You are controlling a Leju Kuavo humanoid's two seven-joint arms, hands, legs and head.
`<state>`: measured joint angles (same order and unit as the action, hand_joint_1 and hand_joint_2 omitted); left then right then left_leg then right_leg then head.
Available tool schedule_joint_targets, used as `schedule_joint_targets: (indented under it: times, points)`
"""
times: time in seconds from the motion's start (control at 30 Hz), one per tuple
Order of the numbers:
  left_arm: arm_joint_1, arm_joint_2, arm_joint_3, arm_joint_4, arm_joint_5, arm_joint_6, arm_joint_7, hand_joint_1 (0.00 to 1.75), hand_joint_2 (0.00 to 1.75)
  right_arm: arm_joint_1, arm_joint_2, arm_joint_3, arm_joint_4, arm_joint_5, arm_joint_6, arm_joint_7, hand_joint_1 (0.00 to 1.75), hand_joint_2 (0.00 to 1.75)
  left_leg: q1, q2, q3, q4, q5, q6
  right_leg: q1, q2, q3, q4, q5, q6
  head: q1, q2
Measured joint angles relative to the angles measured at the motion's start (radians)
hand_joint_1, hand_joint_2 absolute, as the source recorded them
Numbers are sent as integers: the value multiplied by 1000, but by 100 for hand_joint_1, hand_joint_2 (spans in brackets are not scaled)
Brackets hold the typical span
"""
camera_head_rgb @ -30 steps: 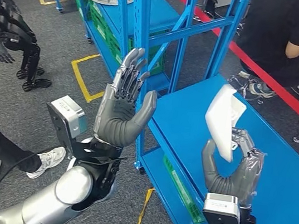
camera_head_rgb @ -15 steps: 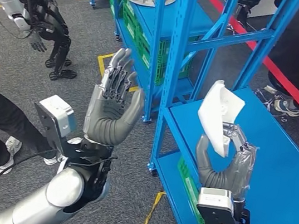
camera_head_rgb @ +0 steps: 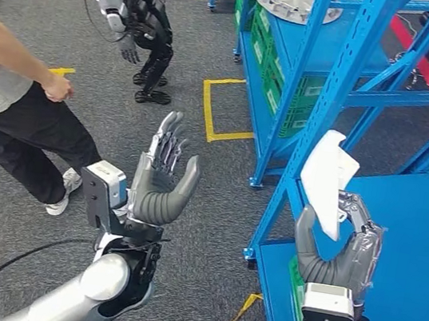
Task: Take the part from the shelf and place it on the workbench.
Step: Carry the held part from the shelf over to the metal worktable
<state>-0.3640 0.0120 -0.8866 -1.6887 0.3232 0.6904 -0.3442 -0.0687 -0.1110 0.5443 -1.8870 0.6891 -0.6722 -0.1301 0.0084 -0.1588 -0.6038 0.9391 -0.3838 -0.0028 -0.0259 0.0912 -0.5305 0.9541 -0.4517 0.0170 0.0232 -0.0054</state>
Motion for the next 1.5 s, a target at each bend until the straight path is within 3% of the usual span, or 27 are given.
schedule_joint_targets:
  times: [0.07,0.13,0.2,0.23,0.27,0.3,0.37,0.43,0.5,0.57,0.67,0.7,0.73,0.77,0.8,0.87,0.93,1.0,1.03,1.1,1.17,1.23,1.27,1.3,1.4,1.43,1.5]
  points:
    - [47,10,35,23,-39,8,9,0,175,1,0,-3,0,-3,0,-1,175,175,-5,40,-19,37,-21,-11,-3,-32,13,-14,3,-11,-11,0]
    - [88,13,75,42,-67,11,20,0,175,3,0,-5,1,-1,0,1,175,175,-7,113,-83,155,-75,-21,0,-66,20,-20,3,-20,-27,0]
    - [126,15,108,59,-50,11,24,0,175,5,0,-4,4,-1,0,3,175,175,-1,143,-158,279,-114,-28,5,-102,21,-20,-1,-24,-37,0]
    - [144,16,120,64,-33,11,24,0,175,5,0,-4,6,-1,0,3,175,175,1,148,-172,295,-109,-30,6,-119,22,-20,-4,-24,-40,0]
    - [158,18,130,69,-18,11,24,0,175,4,0,-4,7,-1,0,3,175,175,2,153,-162,269,-86,-31,7,-136,24,-20,-6,-24,-44,0]
    - [169,19,138,73,-8,11,23,0,175,4,0,-4,8,-1,0,3,175,175,3,163,-129,206,-52,-30,7,-151,27,-20,-10,-22,-48,0]
    - [178,21,153,78,-3,11,23,0,175,2,1,-4,9,-1,0,3,175,175,-1,207,-49,58,1,-23,11,-177,36,-20,-19,-14,-54,0]
    - [184,21,166,82,-4,11,22,0,175,0,1,-4,10,-1,0,2,175,175,-9,228,-14,-2,13,-11,16,-197,46,-20,-30,-3,-51,0]
    - [192,21,178,85,-10,11,15,0,175,-2,2,-4,10,-3,0,-1,175,175,-12,202,-10,-3,10,2,14,-215,54,-22,-39,9,-45,0]
    - [202,19,194,87,-37,10,-17,0,175,-3,2,-3,11,-5,0,-5,175,175,-8,179,-3,-9,10,15,9,-188,47,8,-66,17,-39,0]
    - [219,4,223,91,-131,10,-88,0,175,-2,2,-1,15,-7,0,-10,175,175,-5,144,5,-11,7,28,7,-109,-45,206,-158,20,-19,0]
    - [228,-3,235,93,-159,10,-99,0,175,0,2,0,17,-7,0,-10,175,175,-6,130,6,-11,6,30,7,-99,-81,269,-177,20,-13,0]
    - [238,-9,247,95,-176,10,-100,0,175,2,2,2,19,-7,0,-9,175,175,-8,115,8,-10,5,31,8,-95,-102,299,-175,20,-9,0]
    - [246,-13,257,97,-183,10,-94,0,175,2,2,3,21,-7,0,-7,175,175,-9,99,10,-9,4,31,8,-92,-102,283,-151,18,-6,0]
    - [253,-15,264,98,-184,10,-88,0,175,3,2,4,22,-6,0,-5,175,175,-10,82,13,-8,2,30,8,-85,-84,227,-109,14,-4,0]
    - [260,-16,272,100,-187,10,-81,0,175,3,2,4,23,-6,0,0,175,175,-10,52,17,-3,-1,25,6,-38,-27,81,-32,4,0,0]
    - [265,-17,275,100,-192,10,-84,0,175,3,2,5,23,-7,0,3,175,175,-7,27,11,0,-1,16,6,2,10,4,-12,-3,3,0]
    - [271,-18,280,100,-194,10,-86,0,175,2,2,6,24,-7,0,3,175,175,-4,2,2,-1,5,3,7,-11,23,-8,-16,-7,3,0]
    - [274,-17,284,100,-195,10,-86,0,175,2,2,7,24,-7,0,3,175,175,-5,6,-1,3,3,-2,6,-25,27,-12,-13,-11,1,0]
    - [274,-17,290,100,-196,10,-87,0,175,0,2,7,24,-7,0,2,175,175,-10,61,-30,58,-28,-11,4,-59,35,-24,-8,-19,-13,0]
    - [274,-17,293,100,-196,10,-88,0,175,1,2,7,24,-7,0,2,175,175,-8,127,-98,186,-89,-18,8,-95,36,-26,-8,-24,-27,0]
    - [277,-17,293,101,-195,10,-88,0,175,3,2,8,25,-7,0,3,175,175,-2,147,-157,289,-118,-25,11,-131,36,-25,-12,-25,-33,0]
    - [278,-17,294,101,-195,10,-88,0,175,3,2,8,26,-7,0,3,175,175,2,151,-159,288,-105,-28,11,-149,37,-24,-14,-24,-36,0]
    - [279,-16,294,102,-195,10,-88,0,175,3,2,9,26,-7,0,3,175,175,5,159,-136,243,-75,-30,11,-164,38,-23,-18,-22,-40,0]
    - [280,-16,296,102,-195,10,-88,0,175,2,2,9,27,-7,0,3,175,175,4,215,-25,40,5,-26,13,-198,48,-20,-31,-10,-45,0]
    - [279,-17,296,102,-195,10,-88,0,175,1,2,9,28,-7,0,3,175,175,0,226,-10,13,9,-20,15,-206,52,-20,-35,-4,-44,0]
    - [278,-17,296,103,-196,10,-88,0,175,-1,2,10,28,-7,0,3,175,175,-7,212,-10,10,3,-5,16,-223,62,-20,-42,8,-40,0]
